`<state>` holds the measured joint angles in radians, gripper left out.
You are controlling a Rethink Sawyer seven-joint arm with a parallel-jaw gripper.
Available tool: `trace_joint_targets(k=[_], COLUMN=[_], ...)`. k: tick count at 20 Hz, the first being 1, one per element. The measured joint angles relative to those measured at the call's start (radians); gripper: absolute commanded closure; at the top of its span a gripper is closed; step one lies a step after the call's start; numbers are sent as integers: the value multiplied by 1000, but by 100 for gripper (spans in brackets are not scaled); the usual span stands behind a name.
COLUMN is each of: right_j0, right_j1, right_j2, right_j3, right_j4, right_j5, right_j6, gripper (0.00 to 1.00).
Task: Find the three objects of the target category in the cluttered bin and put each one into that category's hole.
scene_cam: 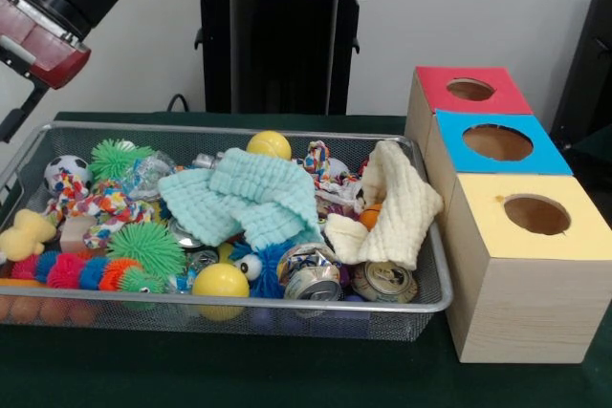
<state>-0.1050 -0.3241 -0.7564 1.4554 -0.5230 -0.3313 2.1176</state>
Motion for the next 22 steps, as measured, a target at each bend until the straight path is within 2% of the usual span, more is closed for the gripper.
trace_joint_targets(k=[6,8,9,17,22], right_j0=[-22,-43,-71,-166,-178], right_j1=[-38,-59,-83,-148,-160], right_j2=[53,92,140,290,326], right_j3=[16,21,31,87,108], right_j4=[-32,-49,-72,-121,-122], right_j5=[26,40,56,105,109], right_j6=[0,0,0,0,0], gripper=[0,0,0,0,0])
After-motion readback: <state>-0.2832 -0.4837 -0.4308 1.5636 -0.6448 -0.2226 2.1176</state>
